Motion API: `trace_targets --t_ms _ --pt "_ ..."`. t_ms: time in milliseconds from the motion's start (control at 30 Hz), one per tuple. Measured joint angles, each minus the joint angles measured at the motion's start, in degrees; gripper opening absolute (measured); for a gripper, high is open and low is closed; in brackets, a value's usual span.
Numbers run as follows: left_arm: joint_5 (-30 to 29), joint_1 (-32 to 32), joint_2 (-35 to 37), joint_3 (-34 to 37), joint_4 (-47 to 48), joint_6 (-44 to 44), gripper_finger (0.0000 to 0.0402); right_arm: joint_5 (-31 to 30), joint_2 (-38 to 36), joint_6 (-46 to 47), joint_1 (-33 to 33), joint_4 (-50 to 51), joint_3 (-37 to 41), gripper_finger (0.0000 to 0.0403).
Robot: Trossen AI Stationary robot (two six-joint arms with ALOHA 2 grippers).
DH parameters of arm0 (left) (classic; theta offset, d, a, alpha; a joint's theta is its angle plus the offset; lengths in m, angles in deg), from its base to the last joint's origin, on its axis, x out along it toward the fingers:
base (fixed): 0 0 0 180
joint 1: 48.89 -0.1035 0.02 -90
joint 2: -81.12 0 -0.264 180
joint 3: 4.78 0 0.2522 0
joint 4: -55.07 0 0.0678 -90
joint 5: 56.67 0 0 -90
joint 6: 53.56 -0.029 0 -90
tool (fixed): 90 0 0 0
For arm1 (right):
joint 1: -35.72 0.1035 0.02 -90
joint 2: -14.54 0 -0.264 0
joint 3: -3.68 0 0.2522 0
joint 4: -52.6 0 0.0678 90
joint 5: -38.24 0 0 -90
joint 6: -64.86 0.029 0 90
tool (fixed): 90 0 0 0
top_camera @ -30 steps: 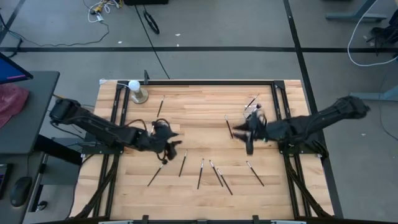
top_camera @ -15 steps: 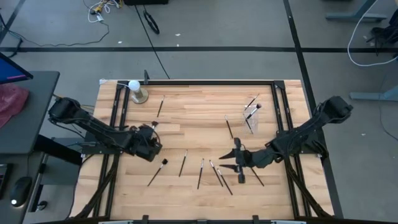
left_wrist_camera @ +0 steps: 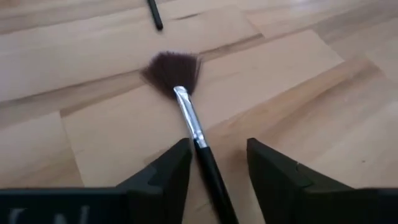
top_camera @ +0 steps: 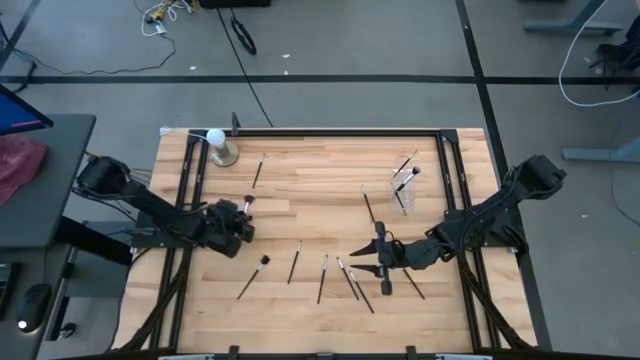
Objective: Sort items
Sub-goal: Put the silver highlighter brush into the transparent organizer
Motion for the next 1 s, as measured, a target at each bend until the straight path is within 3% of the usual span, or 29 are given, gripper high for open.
trace_targets --t_ms 267,400,600,867,1000 --pt "-1.2 2.3 0.0 1.5 0.0 -5.7 0.0019 0.0 0.0 0.0 0.0 -0.2 0.0 0.0130" --pt "-1.5 3.6 -0.1 1.6 -1.6 -7.1 0.0024 0.0 0.0 0.0 0.0 -0.1 0.0 0.0130" --pt "0.4 4.9 -0.3 0.8 -13.2 -14.8 0.0017 0.0 0.0 0.0 -0.3 0.0 0.0 0.0130" --pt "-1.7 4.7 -0.2 -3.8 -33.3 -38.0 0.0018 0.0 0.0 2.8 -2.9 0.1 0.0 0.0130" --pt "-1.5 4.7 -0.2 -8.2 -38.6 -49.9 0.0018 -0.1 1.9 5.4 -5.1 -1.0 0.0 0.0132"
